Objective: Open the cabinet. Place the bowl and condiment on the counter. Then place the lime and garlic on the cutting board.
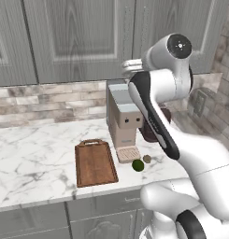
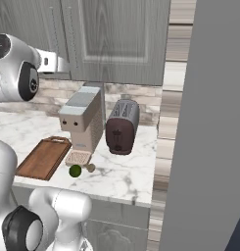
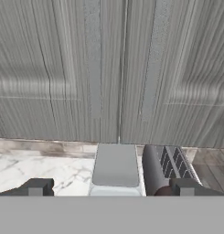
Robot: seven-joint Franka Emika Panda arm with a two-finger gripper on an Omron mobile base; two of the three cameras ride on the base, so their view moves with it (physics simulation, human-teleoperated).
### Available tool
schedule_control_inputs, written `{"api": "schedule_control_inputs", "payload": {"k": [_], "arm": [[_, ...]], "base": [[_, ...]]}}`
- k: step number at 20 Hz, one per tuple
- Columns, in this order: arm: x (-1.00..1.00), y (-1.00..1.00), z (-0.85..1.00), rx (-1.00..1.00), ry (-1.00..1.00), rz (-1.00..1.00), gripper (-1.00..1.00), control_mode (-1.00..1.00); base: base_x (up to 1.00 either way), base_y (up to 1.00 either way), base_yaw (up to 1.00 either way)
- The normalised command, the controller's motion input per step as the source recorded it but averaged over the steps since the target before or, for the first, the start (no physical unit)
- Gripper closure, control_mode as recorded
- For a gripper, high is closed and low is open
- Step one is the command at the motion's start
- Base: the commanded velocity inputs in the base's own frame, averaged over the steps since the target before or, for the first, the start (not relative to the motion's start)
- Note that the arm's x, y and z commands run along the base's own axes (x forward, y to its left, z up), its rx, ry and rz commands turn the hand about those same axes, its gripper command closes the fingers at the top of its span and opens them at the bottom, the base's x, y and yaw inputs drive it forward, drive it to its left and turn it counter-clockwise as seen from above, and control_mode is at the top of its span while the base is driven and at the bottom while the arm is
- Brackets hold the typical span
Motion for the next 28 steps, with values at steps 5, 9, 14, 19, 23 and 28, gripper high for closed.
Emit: {"api": "schedule_control_inputs", "payload": {"k": [5,9,14,19,23,28], "arm": [[0.03,0.02,0.0,0.0,0.04,0.08,-1.0,-1.0],[0.0,0.0,0.0,0.01,-0.09,0.02,-1.0,-1.0],[0.0,0.06,0.0,0.0,-0.2,0.0,-1.0,-1.0],[0.0,0.1,0.0,0.0,-0.13,0.0,-1.0,-1.0],[0.02,0.08,0.0,0.0,-0.03,0.0,-1.0,-1.0],[0.01,0.05,0.01,0.0,0.0,0.0,-1.0,-1.0]], "base": [[0.0,0.0,0.0],[0.0,0.0,0.0],[0.0,0.0,0.0],[0.0,0.0,0.0],[0.0,0.0,0.0],[0.0,0.0,0.0]]}}
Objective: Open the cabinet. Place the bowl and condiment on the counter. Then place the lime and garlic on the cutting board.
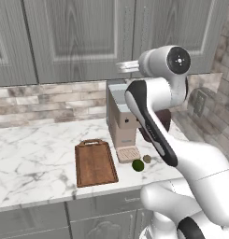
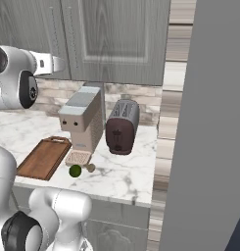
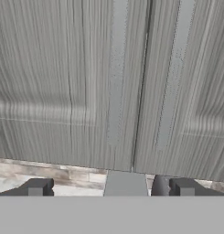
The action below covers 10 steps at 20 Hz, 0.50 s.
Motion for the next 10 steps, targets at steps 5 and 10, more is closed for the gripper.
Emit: {"api": "schedule_control_inputs", "payload": {"k": [5,10], "arm": [[0.03,0.01,0.02,0.0,0.0,0.0,-1.0,-1.0],[0.15,0.0,0.0,0.0,0.0,0.0,-1.0,-1.0]], "base": [[0.0,0.0,0.0],[0.0,0.0,0.0]]}}
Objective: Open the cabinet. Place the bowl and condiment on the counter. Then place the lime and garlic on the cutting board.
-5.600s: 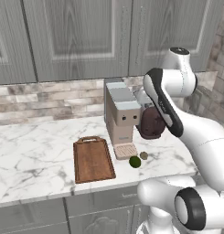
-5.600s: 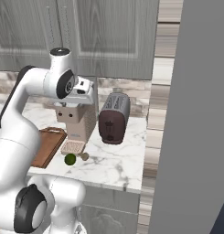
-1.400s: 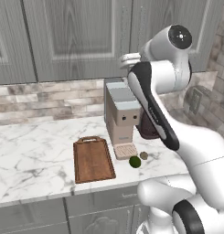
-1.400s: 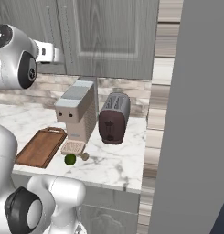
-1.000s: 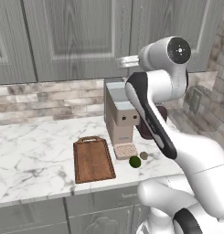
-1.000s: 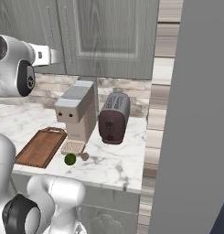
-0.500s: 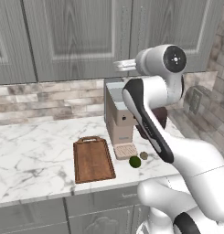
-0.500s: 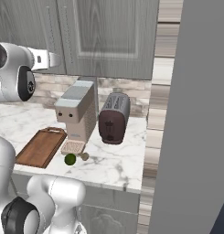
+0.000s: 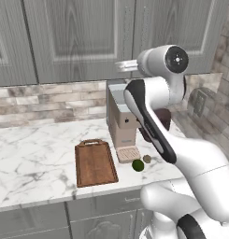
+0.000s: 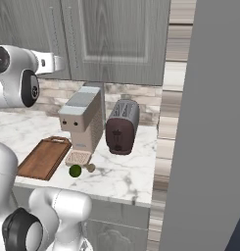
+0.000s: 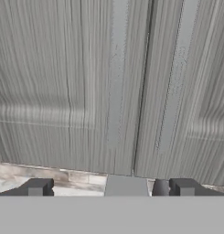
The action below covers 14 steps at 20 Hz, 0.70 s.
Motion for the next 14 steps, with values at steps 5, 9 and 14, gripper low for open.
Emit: {"api": "schedule_control_inputs", "payload": {"k": [5,9,14], "arm": [[0.23,0.0,0.0,0.0,0.0,0.0,-1.0,-1.0],[0.2,0.0,0.0,0.0,0.0,0.0,-1.0,-1.0],[0.24,0.0,0.01,0.0,0.0,0.01,-1.0,-1.0]], "base": [[0.0,0.0,0.0],[0.0,0.0,0.0],[0.0,0.0,0.0]]}}
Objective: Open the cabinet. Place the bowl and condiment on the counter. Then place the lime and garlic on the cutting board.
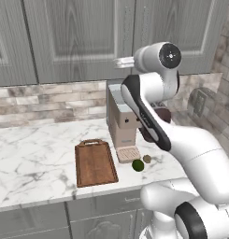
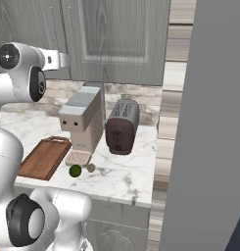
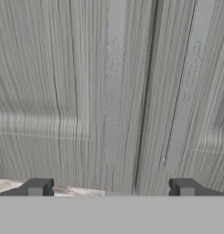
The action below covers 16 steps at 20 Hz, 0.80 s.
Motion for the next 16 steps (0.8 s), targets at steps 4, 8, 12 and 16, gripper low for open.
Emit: {"api": "schedule_control_inputs", "payload": {"k": [4,8,12,16], "arm": [[0.21,0.0,0.03,0.0,0.0,0.0,-1.0,-1.0],[0.26,0.08,0.0,0.0,0.0,0.0,-1.0,-1.0],[0.28,0.14,0.0,0.0,0.0,0.0,-1.0,-1.0],[0.28,0.1,0.0,0.0,0.0,0.01,-1.0,-1.0]], "base": [[0.0,0.0,0.0],[0.0,0.0,0.0],[0.0,0.0,0.0],[0.0,0.0,0.0]]}}
